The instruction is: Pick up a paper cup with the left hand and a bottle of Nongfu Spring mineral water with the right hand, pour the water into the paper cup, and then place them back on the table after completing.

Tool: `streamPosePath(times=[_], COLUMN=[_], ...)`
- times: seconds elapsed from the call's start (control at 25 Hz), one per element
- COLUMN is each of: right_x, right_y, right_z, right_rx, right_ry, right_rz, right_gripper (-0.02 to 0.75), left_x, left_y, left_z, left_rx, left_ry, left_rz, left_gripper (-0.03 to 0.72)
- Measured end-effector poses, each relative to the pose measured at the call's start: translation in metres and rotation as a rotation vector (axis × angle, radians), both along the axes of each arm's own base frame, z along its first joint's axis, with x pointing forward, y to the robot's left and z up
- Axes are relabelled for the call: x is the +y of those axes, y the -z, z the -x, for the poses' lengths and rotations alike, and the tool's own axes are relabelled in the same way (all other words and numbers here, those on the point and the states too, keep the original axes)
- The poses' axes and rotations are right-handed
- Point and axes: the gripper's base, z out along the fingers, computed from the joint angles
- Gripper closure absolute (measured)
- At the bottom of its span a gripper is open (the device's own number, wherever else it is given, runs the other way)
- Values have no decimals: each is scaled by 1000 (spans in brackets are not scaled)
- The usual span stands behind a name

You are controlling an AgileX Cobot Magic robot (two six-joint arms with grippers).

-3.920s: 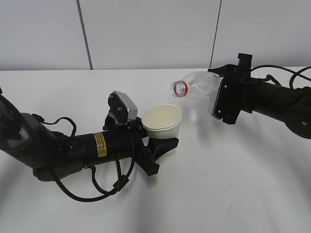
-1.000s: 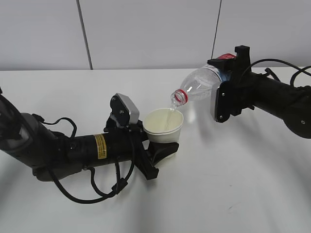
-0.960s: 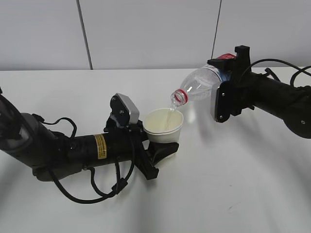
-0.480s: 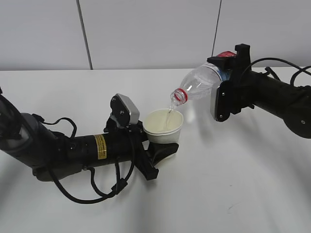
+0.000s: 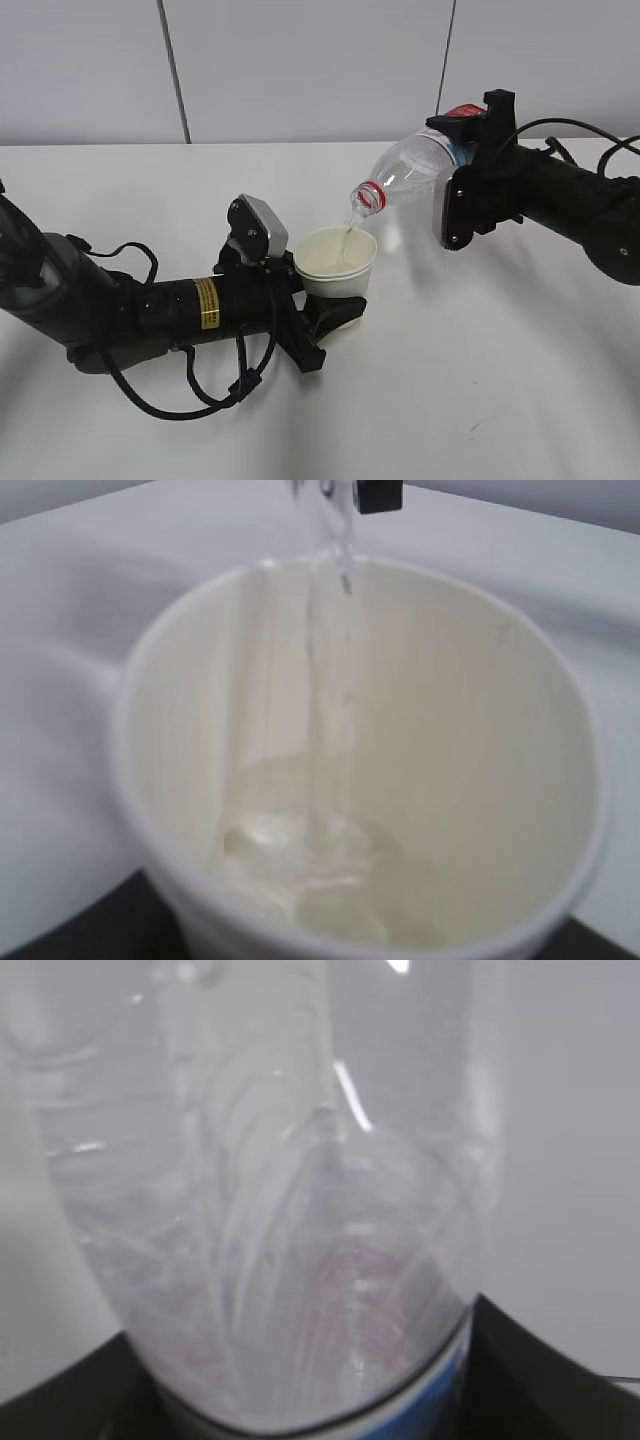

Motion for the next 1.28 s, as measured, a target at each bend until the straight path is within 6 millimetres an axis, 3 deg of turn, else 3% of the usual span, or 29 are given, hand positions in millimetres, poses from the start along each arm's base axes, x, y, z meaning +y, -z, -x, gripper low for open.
streamPosePath(times=[0.56, 1.28], right_x=[0, 0], right_y=[0, 0], right_z=[0, 0], right_rx=[-1, 54], right_ry=[0, 20], right_rz=[1, -128], right_gripper=[307, 307], left_x=[0, 1], left_y=[0, -1], left_z=[0, -3], left_rx=[0, 7], left_ry=[1, -41], left_rz=[-1, 14], left_gripper=[308, 308])
